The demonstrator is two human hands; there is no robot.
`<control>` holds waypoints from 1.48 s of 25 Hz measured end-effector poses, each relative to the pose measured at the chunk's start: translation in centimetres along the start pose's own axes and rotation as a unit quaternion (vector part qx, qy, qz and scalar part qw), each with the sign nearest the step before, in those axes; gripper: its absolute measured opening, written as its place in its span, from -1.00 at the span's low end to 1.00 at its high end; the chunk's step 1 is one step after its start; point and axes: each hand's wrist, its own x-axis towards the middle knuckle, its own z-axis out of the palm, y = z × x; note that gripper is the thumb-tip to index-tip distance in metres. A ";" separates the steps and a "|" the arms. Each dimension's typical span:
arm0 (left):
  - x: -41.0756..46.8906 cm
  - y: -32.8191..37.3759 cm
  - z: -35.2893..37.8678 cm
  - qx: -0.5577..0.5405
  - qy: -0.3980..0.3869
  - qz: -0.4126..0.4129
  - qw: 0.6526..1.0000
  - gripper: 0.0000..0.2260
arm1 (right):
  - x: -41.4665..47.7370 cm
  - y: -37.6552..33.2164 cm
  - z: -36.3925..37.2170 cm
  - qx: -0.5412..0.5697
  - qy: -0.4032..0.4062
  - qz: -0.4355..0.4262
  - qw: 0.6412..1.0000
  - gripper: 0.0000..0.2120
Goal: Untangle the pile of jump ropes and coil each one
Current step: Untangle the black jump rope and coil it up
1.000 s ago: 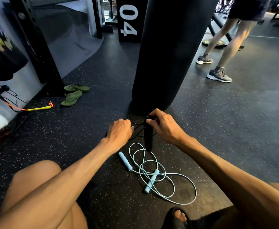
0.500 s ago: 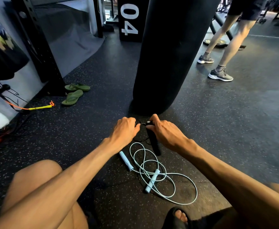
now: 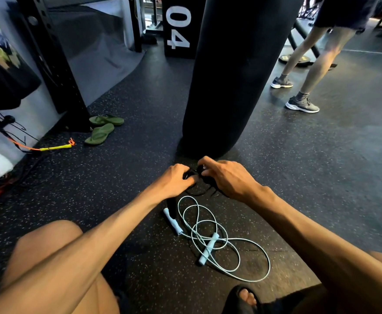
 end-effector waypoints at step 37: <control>-0.6 -11.6 -8.9 -0.224 0.395 -0.312 0.834 -0.58 | -12.0 13.4 5.3 -0.146 -0.272 0.301 0.902 -0.67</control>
